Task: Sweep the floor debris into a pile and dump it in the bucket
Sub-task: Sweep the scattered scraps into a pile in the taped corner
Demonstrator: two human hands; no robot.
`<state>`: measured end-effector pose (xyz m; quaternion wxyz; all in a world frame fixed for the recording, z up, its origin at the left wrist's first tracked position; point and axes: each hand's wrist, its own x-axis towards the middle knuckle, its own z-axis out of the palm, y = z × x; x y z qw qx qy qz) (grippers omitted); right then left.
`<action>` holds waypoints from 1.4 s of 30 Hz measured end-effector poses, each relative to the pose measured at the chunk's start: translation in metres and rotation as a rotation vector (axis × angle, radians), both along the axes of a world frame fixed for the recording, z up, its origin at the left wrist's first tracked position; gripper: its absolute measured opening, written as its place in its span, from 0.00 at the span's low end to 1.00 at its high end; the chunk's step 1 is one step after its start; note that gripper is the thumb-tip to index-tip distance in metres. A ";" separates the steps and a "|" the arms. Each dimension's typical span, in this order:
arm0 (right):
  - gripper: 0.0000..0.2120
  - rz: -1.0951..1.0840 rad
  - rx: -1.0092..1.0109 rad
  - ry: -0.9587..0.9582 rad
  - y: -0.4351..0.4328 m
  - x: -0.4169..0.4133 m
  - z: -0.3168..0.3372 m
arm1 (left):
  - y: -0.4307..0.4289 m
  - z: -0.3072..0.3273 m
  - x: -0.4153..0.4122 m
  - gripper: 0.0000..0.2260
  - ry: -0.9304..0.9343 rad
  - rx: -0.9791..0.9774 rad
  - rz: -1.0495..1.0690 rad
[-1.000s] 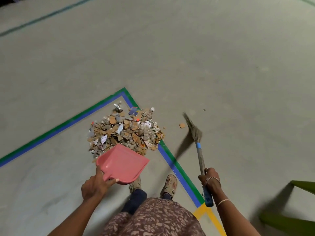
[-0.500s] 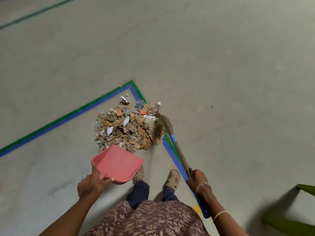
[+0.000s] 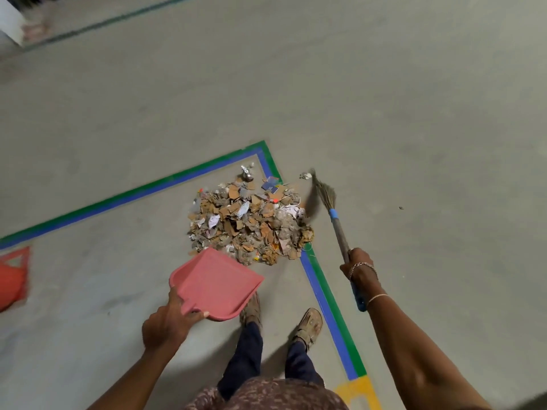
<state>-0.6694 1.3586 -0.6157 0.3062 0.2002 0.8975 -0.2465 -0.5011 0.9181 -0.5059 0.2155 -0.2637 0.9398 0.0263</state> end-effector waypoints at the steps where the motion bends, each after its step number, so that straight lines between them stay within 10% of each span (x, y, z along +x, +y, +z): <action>1: 0.14 0.034 0.001 -0.015 -0.006 -0.009 -0.005 | -0.001 0.001 0.003 0.45 0.004 0.000 0.004; 17: 0.13 0.486 0.021 0.024 -0.037 0.061 0.068 | -0.012 0.002 0.020 0.37 -0.069 0.097 0.206; 42: 0.20 0.708 0.238 -0.058 -0.165 -0.272 0.059 | -0.145 -0.024 -0.152 0.40 -0.059 0.187 0.273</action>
